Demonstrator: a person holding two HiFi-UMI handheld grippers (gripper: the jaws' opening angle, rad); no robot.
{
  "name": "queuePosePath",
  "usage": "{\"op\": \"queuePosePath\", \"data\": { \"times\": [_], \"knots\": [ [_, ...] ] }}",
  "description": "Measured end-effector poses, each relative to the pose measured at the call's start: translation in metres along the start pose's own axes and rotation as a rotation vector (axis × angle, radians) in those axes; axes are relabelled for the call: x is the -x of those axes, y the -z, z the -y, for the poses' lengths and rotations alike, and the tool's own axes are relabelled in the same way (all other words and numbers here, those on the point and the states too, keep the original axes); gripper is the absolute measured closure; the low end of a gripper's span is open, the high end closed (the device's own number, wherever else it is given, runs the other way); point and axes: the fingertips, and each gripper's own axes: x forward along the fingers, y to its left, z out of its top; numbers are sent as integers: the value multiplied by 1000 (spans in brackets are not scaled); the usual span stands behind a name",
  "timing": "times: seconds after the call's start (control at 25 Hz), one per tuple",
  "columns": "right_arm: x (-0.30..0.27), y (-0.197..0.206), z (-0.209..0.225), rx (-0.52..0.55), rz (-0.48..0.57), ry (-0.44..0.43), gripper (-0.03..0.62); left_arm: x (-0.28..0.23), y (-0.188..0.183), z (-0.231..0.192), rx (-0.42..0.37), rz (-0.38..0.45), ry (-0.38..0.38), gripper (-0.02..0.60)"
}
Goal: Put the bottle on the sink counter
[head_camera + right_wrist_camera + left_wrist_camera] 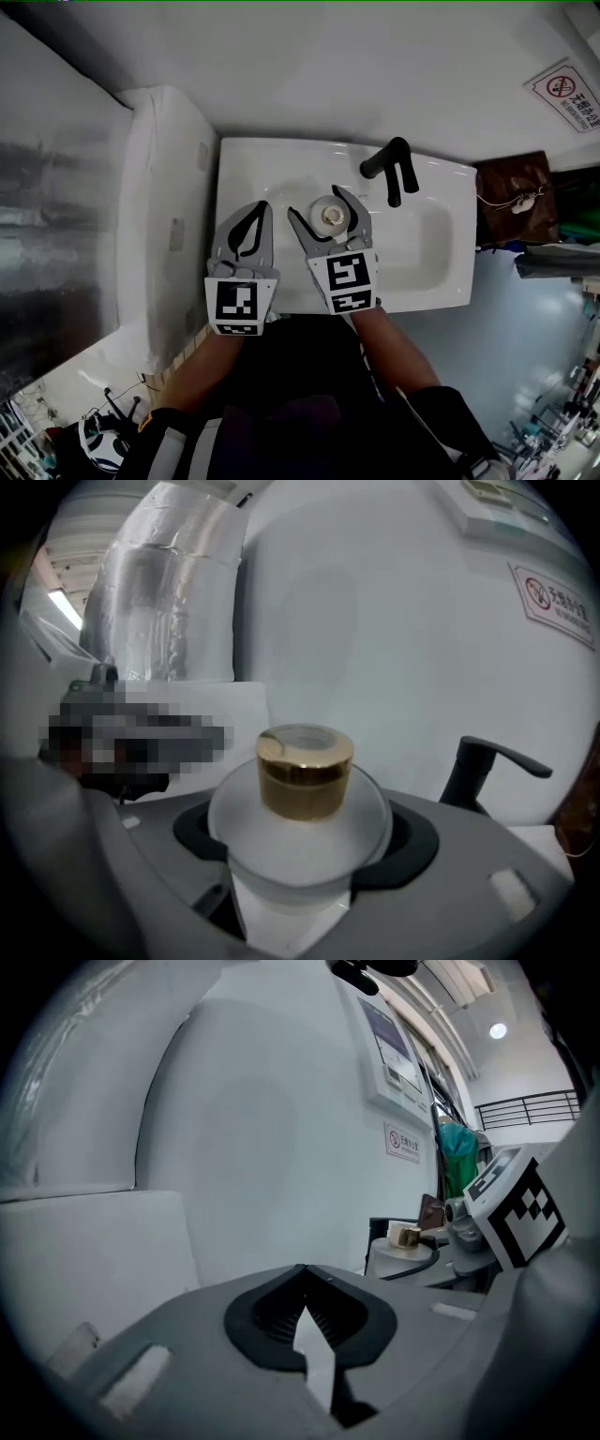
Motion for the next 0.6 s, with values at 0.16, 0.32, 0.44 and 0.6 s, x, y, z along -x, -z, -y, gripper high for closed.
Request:
{"op": "queuePosePath", "data": {
  "times": [0.16,0.32,0.44,0.6],
  "knots": [
    [-24,5,11,5,-14,-4,252,-22,8,-10,3,-24,-20,580],
    [-45,15,25,-2,-37,2,252,-47,26,-16,20,-59,-26,580],
    [-60,22,34,-7,-53,6,252,-64,39,-19,32,-91,-35,580],
    [-78,29,43,-10,-67,8,252,-83,50,-21,45,-115,-41,580]
  ]
}}
